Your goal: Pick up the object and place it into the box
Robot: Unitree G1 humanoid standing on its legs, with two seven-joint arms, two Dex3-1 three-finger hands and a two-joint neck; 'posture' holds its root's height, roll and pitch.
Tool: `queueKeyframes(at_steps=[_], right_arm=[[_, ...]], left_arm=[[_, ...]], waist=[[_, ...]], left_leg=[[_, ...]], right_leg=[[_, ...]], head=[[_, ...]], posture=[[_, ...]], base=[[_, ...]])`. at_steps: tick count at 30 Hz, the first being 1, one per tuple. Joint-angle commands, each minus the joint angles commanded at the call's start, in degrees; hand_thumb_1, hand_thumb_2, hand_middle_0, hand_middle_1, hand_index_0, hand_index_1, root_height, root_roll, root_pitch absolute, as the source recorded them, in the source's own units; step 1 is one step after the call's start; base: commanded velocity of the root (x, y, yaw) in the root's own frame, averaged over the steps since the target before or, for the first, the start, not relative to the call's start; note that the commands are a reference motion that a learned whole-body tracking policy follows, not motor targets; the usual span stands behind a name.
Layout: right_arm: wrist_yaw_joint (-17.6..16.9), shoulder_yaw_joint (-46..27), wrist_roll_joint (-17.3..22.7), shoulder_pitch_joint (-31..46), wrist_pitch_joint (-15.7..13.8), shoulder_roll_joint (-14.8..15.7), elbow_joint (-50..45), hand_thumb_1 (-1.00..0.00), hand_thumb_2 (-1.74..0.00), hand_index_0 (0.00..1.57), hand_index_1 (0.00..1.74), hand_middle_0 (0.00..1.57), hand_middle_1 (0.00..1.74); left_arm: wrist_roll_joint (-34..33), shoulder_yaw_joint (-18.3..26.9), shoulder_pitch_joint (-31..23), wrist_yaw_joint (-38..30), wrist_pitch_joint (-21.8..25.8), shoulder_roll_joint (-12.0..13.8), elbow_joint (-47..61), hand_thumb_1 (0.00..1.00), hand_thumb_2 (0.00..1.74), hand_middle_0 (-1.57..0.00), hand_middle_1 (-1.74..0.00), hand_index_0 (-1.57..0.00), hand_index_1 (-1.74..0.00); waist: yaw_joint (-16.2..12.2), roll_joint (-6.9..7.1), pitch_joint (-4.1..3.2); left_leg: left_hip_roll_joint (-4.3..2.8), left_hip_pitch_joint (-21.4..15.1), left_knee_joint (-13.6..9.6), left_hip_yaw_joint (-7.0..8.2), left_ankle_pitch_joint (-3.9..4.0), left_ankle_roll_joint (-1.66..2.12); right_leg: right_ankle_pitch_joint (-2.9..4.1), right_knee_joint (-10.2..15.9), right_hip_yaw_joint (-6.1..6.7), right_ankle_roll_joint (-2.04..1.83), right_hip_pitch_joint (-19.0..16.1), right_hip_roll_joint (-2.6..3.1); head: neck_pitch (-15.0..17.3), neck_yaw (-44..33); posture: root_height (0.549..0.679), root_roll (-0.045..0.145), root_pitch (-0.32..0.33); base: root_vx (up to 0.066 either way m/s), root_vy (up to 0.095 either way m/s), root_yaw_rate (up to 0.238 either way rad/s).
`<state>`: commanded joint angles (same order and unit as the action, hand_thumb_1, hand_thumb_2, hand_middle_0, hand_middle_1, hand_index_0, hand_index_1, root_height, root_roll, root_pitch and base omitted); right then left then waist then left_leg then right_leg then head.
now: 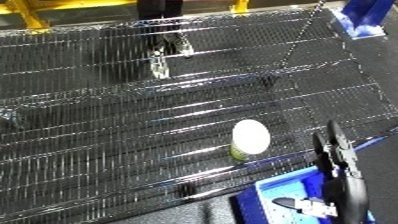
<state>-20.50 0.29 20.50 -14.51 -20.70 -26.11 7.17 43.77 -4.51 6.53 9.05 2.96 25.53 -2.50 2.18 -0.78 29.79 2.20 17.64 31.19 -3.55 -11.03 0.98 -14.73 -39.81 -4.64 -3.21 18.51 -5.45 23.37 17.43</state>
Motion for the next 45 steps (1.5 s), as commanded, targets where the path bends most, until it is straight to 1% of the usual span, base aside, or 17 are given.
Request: queueKeyframes(at_steps=[6, 10, 13, 15, 18, 21, 26, 29, 34, 41, 45], right_arm=[[1.35, 0.41, 0.43, -2.88, 0.57, -1.16, 2.24, 0.00, 0.00, 0.00, 0.00, 0.00, 0.00], [1.16, 0.68, 0.46, -4.89, 1.09, -1.58, 4.24, 0.00, 0.00, 0.00, 0.00, 0.00, 0.00], [0.67, 0.77, 0.47, -5.99, 1.17, -1.59, 5.72, 0.00, 0.00, 0.00, 0.00, 0.00, 0.00], [0.04, 0.81, 0.44, -6.68, 1.20, -1.57, 6.39, 0.00, 0.00, 0.00, 0.00, 0.00, 0.00], [-1.22, 1.10, 0.54, -8.15, 1.43, -1.83, 7.22, 0.00, 0.00, 0.00, 0.00, 0.00, 0.00], [-2.12, 1.58, 0.66, -9.98, 1.69, -2.25, 8.60, 0.00, 0.00, 0.00, 0.00, 0.00, 0.00], [-3.08, 2.24, 1.22, -12.92, 1.92, -3.44, 10.69, 0.00, 0.00, 0.00, 0.00, 0.00, 0.00], [-3.31, 2.45, 1.54, -14.33, 1.88, -4.24, 11.42, 0.00, 0.00, 0.00, 0.00, 0.00, 0.00], [-3.44, 2.68, 2.22, -16.54, 1.57, -5.38, 12.61, 0.00, 0.00, 0.00, 0.00, 0.00, 0.00], [-3.44, 3.68, 3.74, -19.64, 1.31, -6.65, 14.29, 0.00, 0.00, 0.00, 0.00, 0.00, 0.00], [-3.34, 4.34, 4.55, -21.38, 0.94, -7.00, 15.53, 0.00, 0.00, 0.00, 0.00, 0.00, 0.00]], left_arm=[[-0.06, -0.42, 1.38, -0.04, -0.56, 0.57, -0.33, 1.00, 1.74, -1.57, -1.74, -1.57, -1.74], [-0.33, -0.76, 2.29, -0.30, -0.91, 0.74, -0.68, 1.00, 1.74, -1.57, -1.74, -1.57, -1.74], [-0.48, -0.94, 2.71, -0.52, -0.96, 0.84, -0.84, 1.00, 1.74, -1.57, -1.74, -1.57, -1.74], [-0.47, -1.00, 2.88, -0.69, -1.00, 1.12, -0.72, 1.00, 1.74, -1.57, -1.74, -1.57, -1.74], [-0.25, -1.17, 3.35, -1.32, -1.14, 1.79, -0.33, 1.00, 1.74, -1.57, -1.74, -1.57, -1.74], [0.06, -1.55, 4.06, -2.03, -1.52, 2.44, -0.14, 1.00, 1.74, -1.57, -1.74, -1.57, -1.74], [0.96, -2.32, 5.03, -2.56, -2.39, 3.64, 0.13, 1.00, 1.74, -1.57, -1.74, -1.57, -1.74], [1.27, -2.75, 5.26, -2.70, -2.41, 4.04, 0.47, 1.00, 1.74, -1.57, -1.74, -1.57, -1.74], [1.58, -3.37, 5.51, -3.41, -2.08, 4.58, 0.96, 1.00, 1.74, -1.57, -1.74, -1.57, -1.74], [2.44, -3.78, 6.01, -3.60, -2.31, 5.39, 1.34, 1.00, 1.74, -1.57, -1.74, -1.57, -1.74], [2.84, -4.21, 6.34, -3.91, -2.21, 5.70, 1.74, 1.00, 1.74, -1.57, -1.74, -1.57, -1.74]], waist=[[0.19, -0.57, 0.00], [0.24, -0.91, 0.00], [0.23, -1.32, 0.00], [0.24, -1.65, 0.00], [0.32, -2.09, 0.00], [0.41, -2.53, 0.00], [0.55, -3.09, 0.00], [0.72, -3.32, 0.00], [1.18, -3.77, 0.00], [1.91, -4.37, 0.00], [2.29, -4.68, 0.00]], left_leg=[[0.37, 1.66, 1.28, 0.18, -0.50, -0.09], [0.48, 3.05, 2.09, 0.30, -0.75, -0.09], [0.59, 4.15, 2.81, 0.42, -1.01, -0.11], [0.74, 5.03, 3.41, 0.55, -1.24, -0.22], [0.98, 6.66, 4.23, 0.74, -1.54, -0.37], [1.13, 8.32, 4.92, 0.90, -1.75, -0.41], [1.22, 10.80, 5.78, 1.07, -1.99, -0.53], [1.31, 12.13, 6.06, 1.12, -2.03, -0.58], [1.47, 14.04, 6.40, 1.17, -2.13, -0.65], [1.71, 16.22, 7.13, 1.17, -2.37, -0.81], [1.90, 17.31, 7.62, 1.23, -2.59, -0.96]], right_leg=[[0.11, -0.99, 0.21, 0.04, 1.84, -0.17], [0.04, -1.87, 0.28, 0.15, 3.36, -0.21], [-0.11, -2.76, 0.46, 0.28, 4.63, -0.18], [-0.24, -3.53, 0.57, 0.38, 5.71, -0.14], [-0.50, -4.62, 0.62, 0.55, 7.51, -0.06], [-0.71, -5.64, 0.68, 0.67, 9.28, -0.03], [-0.90, -7.05, 0.64, 0.68, 12.08, -0.06], [-0.98, -7.55, 0.58, 0.70, 13.48, 0.04], [-1.23, -8.24, 0.41, 0.75, 15.41, 0.18], [-1.53, -9.22, 0.06, 0.94, 17.59, 0.06], [-1.67, -9.79, -0.10, 1.00, 18.69, -0.01]], head=[[0.24, 1.84], [0.87, 2.45], [-0.50, 2.89], [-1.92, 3.57], [-2.89, 4.23], [-3.96, 5.52], [-5.20, 7.42], [-5.67, 7.95], [-7.76, 9.44], [-9.75, 11.40], [-11.90, 12.84]], posture=[[0.649, 0.048, -0.028], [0.648, 0.049, -0.016], [0.646, 0.049, -0.007], [0.644, 0.050, 0.001], [0.641, 0.051, 0.017], [0.639, 0.051, 0.033], [0.635, 0.049, 0.061], [0.633, 0.049, 0.077], [0.631, 0.048, 0.102], [0.628, 0.048, 0.128], [0.627, 0.047, 0.139]], base=[[0.004, -0.009, 0.000], [0.003, -0.017, 0.008], [0.017, -0.015, 0.007], [0.014, -0.018, 0.007], [-0.015, -0.011, -0.003], [-0.023, -0.008, 0.019], [-0.018, -0.017, 0.010], [-0.012, -0.017, -0.010], [-0.014, -0.022, -0.002], [-0.006, -0.012, 0.015], [0.003, -0.010, 0.024]])
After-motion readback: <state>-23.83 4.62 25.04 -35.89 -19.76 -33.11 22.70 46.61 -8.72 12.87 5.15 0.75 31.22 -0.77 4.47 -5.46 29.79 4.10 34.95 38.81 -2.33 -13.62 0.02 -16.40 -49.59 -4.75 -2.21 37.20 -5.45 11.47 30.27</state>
